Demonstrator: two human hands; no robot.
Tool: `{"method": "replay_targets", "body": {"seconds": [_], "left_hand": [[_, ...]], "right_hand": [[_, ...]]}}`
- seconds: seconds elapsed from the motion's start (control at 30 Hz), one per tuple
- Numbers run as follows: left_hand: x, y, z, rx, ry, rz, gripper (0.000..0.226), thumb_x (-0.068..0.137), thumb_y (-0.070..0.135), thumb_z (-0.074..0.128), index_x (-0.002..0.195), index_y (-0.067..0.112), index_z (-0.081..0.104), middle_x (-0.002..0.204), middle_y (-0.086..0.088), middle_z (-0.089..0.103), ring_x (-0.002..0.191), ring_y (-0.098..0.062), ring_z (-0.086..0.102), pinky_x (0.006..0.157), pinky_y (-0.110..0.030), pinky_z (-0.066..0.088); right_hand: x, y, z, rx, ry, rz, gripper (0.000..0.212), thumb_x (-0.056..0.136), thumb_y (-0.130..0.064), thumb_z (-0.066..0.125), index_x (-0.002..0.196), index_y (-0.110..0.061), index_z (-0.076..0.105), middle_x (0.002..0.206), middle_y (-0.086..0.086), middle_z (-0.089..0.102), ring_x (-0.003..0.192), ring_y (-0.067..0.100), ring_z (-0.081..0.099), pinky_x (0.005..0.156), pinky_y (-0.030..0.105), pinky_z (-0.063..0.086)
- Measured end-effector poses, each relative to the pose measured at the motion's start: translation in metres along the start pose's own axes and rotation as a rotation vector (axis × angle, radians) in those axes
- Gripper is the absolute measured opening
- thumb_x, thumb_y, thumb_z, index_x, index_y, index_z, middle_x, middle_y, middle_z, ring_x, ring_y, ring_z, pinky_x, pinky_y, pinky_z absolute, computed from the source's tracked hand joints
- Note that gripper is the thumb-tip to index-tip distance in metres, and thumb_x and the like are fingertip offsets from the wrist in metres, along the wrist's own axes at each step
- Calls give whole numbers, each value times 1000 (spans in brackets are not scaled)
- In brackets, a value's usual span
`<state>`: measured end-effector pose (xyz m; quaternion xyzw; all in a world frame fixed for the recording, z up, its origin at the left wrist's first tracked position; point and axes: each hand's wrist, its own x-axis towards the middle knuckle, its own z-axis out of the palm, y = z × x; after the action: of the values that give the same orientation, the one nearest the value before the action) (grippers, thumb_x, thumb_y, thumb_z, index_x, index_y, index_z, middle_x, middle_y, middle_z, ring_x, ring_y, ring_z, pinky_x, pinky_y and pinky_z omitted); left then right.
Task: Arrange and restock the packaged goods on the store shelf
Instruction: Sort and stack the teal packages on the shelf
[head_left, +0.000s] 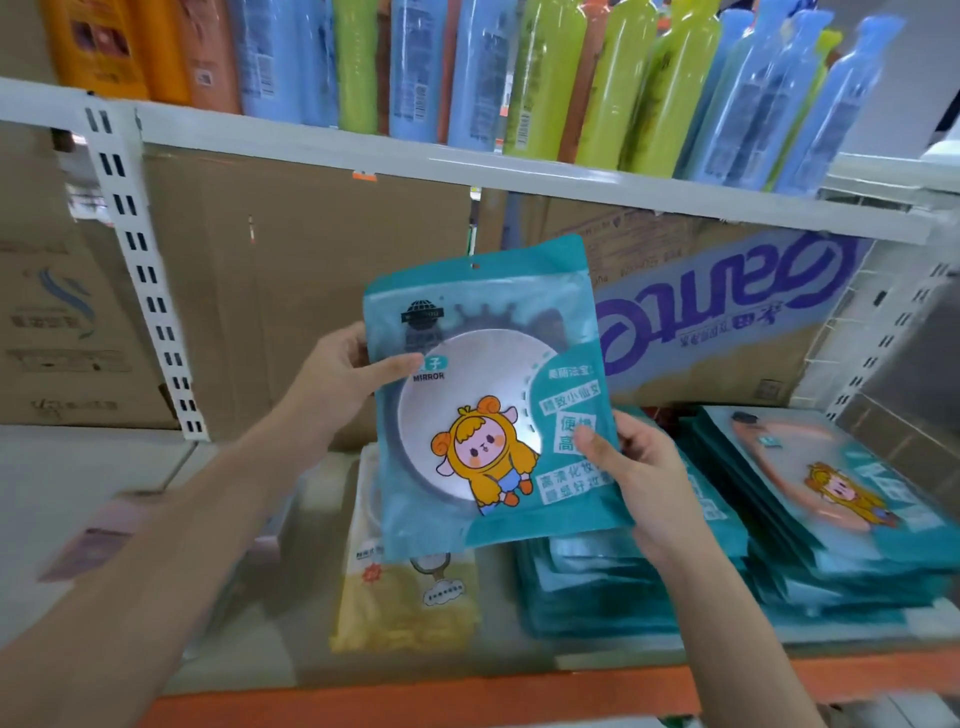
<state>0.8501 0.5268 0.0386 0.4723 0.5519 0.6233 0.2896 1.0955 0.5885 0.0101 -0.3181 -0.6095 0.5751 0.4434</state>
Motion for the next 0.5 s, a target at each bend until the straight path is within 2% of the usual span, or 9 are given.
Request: {"method": "replay_targets", "body": {"seconds": [0.1,0.2,0.37,0.47,0.5], "left_hand": [[9,-1,23,-13,-30,-34,15,78,7,65,87,18,65,70,11,72,62,-2,66,58,-14,52],[17,-9,51,-7,-44,-102,14,80,7,66,87,18,66,69,10,72,60,-4,66,56,-15,52],[29,-18,99,-6,-22,-194,13,78,8,70,84,19,67,64,12,70,56,-4,64,54,-14,51],[34,-25,123,27,1,-240,15,77,8,71,89,17,67,81,2,70,70,-14,65,70,-24,54],[36,-28,129,39,0,-258,16,78,8,71,92,14,67,86,-2,69,73,-17,65,70,-25,54]], "right_hand": [[-4,1,-18,-64,47,11,10,84,-16,61,91,-17,67,88,4,74,80,23,70,70,37,59],[-8,1,-42,-142,73,38,23,76,-24,69,98,-21,66,94,4,73,88,26,69,81,46,55],[-7,0,-85,-194,127,81,25,76,-17,73,95,-27,61,88,-1,73,82,21,71,78,42,57],[0,1,-104,-257,120,102,23,77,-17,72,86,-32,57,85,-7,70,80,16,70,76,38,58],[3,2,-109,-266,116,112,23,78,-17,71,85,-33,56,85,-7,69,80,16,69,75,37,58]]}}
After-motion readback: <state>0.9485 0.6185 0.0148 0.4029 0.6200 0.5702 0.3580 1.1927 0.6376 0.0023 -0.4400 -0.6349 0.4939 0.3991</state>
